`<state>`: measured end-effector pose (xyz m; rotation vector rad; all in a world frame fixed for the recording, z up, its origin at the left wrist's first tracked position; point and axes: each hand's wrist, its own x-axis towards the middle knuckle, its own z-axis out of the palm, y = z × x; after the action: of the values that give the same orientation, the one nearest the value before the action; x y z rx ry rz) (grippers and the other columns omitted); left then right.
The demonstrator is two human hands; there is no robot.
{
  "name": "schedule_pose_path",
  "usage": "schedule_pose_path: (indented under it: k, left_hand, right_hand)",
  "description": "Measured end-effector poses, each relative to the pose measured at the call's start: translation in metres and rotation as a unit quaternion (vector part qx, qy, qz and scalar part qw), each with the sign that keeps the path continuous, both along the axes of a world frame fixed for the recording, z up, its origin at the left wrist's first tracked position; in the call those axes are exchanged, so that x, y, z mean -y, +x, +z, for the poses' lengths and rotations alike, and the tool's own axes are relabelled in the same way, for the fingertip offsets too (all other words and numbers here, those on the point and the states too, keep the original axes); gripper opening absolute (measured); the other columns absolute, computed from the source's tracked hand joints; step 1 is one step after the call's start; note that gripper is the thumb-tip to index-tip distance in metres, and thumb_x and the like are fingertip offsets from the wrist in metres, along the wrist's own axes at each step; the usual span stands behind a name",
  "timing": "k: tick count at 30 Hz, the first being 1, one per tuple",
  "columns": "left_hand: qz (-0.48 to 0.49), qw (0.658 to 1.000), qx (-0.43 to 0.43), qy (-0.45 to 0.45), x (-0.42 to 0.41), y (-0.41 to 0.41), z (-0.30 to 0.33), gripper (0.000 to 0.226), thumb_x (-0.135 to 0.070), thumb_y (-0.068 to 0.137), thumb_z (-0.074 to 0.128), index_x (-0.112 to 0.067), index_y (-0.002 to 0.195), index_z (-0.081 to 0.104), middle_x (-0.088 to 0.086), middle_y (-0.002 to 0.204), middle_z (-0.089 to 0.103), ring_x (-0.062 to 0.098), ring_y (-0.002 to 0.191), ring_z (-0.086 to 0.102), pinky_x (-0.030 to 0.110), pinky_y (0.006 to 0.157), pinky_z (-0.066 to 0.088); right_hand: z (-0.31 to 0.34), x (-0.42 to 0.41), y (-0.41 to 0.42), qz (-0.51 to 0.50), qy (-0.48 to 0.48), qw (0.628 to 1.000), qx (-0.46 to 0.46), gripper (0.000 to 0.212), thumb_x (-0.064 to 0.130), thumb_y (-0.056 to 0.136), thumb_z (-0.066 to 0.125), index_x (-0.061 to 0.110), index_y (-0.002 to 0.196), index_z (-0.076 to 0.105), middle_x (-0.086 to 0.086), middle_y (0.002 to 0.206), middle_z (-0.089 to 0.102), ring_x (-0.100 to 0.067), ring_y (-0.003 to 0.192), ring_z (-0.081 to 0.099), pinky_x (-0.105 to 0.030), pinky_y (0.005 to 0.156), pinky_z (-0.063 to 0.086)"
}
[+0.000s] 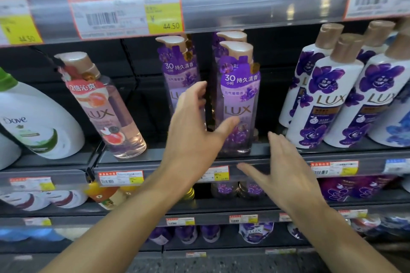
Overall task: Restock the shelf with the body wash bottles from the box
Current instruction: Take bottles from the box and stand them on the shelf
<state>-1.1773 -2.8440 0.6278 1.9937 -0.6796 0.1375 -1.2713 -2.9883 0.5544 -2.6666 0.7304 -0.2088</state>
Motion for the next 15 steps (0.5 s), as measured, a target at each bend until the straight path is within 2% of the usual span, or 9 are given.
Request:
schedule_pose_path:
  k: [2, 3, 6, 8, 9, 11, 13, 15]
  left_hand:
    - [0.033, 0.999, 0.036, 0.007, -0.016, 0.000, -0.001, 0.066, -0.038, 0.078, 0.077, -0.025, 0.134, 0.044, -0.012, 0.128, 0.052, 0.002, 0.116, 0.054, 0.035, 0.097, 0.053]
    - [0.049, 0.997, 0.055, 0.012, -0.024, 0.002, -0.001, 0.062, -0.038, 0.080, 0.077, -0.023, 0.132, 0.046, -0.009, 0.127, 0.052, 0.006, 0.114, 0.055, 0.036, 0.096, 0.053]
    - [0.094, 0.983, 0.149, 0.047, -0.042, 0.023, -0.002, 0.058, -0.032, 0.081, 0.077, -0.015, 0.129, 0.049, -0.001, 0.127, 0.052, 0.015, 0.118, 0.052, 0.038, 0.099, 0.049]
    - [0.137, 0.967, 0.197, 0.083, -0.044, 0.039, -0.003, 0.069, -0.032, 0.080, 0.077, -0.009, 0.136, 0.045, 0.007, 0.141, 0.048, 0.022, 0.132, 0.044, 0.034, 0.113, 0.037]
    - [0.156, 0.962, 0.200, 0.100, -0.042, 0.045, -0.002, 0.077, -0.035, 0.080, 0.077, -0.006, 0.142, 0.039, 0.011, 0.148, 0.042, 0.023, 0.139, 0.037, 0.030, 0.116, 0.029]
    - [0.172, 0.959, 0.183, 0.131, -0.036, 0.053, -0.002, 0.093, -0.041, 0.081, 0.075, -0.004, 0.150, 0.026, 0.014, 0.157, 0.031, 0.025, 0.146, 0.028, 0.027, 0.114, 0.020]
    - [0.160, 0.965, 0.156, 0.139, -0.029, 0.057, -0.005, 0.099, -0.046, 0.081, 0.074, -0.006, 0.153, 0.019, 0.013, 0.158, 0.028, 0.024, 0.145, 0.029, 0.031, 0.116, 0.025]
    - [0.144, 0.975, 0.121, 0.119, -0.021, 0.058, -0.007, 0.103, -0.049, 0.078, 0.075, -0.010, 0.153, 0.016, 0.009, 0.153, 0.033, 0.023, 0.140, 0.038, 0.040, 0.113, 0.038]
  right_hand:
    - [-0.004, 0.001, -0.002, 0.034, -0.060, 0.997, -0.046, 0.099, 0.080, 0.079, 0.027, 0.017, 0.153, 0.012, -0.001, 0.162, 0.011, -0.015, 0.149, 0.006, -0.031, 0.118, 0.010]
    - [-0.006, 0.000, -0.003, 0.043, -0.079, 0.995, -0.053, 0.096, 0.079, 0.082, 0.022, 0.016, 0.153, 0.013, -0.003, 0.163, 0.009, -0.016, 0.149, 0.003, -0.031, 0.118, 0.007]
    - [-0.019, -0.002, -0.003, 0.031, -0.140, 0.989, -0.043, 0.089, 0.074, 0.088, 0.013, 0.012, 0.151, 0.026, -0.007, 0.160, 0.021, -0.021, 0.148, 0.016, -0.035, 0.118, 0.014]
    - [-0.028, -0.003, -0.003, 0.014, -0.164, 0.986, -0.039, 0.089, 0.072, 0.088, 0.012, 0.010, 0.146, 0.038, -0.009, 0.154, 0.034, -0.023, 0.144, 0.029, -0.038, 0.115, 0.023]
    - [-0.030, -0.003, -0.003, 0.010, -0.165, 0.985, -0.045, 0.089, 0.071, 0.088, 0.012, 0.009, 0.144, 0.041, -0.009, 0.152, 0.038, -0.023, 0.142, 0.032, -0.039, 0.114, 0.026]
    - [-0.030, -0.003, -0.002, 0.008, -0.171, 0.983, -0.060, 0.089, 0.072, 0.088, 0.010, 0.009, 0.143, 0.043, -0.010, 0.151, 0.040, -0.024, 0.141, 0.035, -0.039, 0.113, 0.028]
    - [-0.030, -0.002, -0.002, 0.008, -0.187, 0.980, -0.068, 0.089, 0.071, 0.089, 0.011, 0.008, 0.142, 0.045, -0.011, 0.149, 0.043, -0.025, 0.139, 0.038, -0.039, 0.112, 0.028]
    - [-0.031, -0.002, -0.002, 0.007, -0.194, 0.978, -0.078, 0.089, 0.072, 0.089, 0.012, 0.008, 0.142, 0.044, -0.010, 0.149, 0.042, -0.025, 0.140, 0.037, -0.037, 0.113, 0.024]
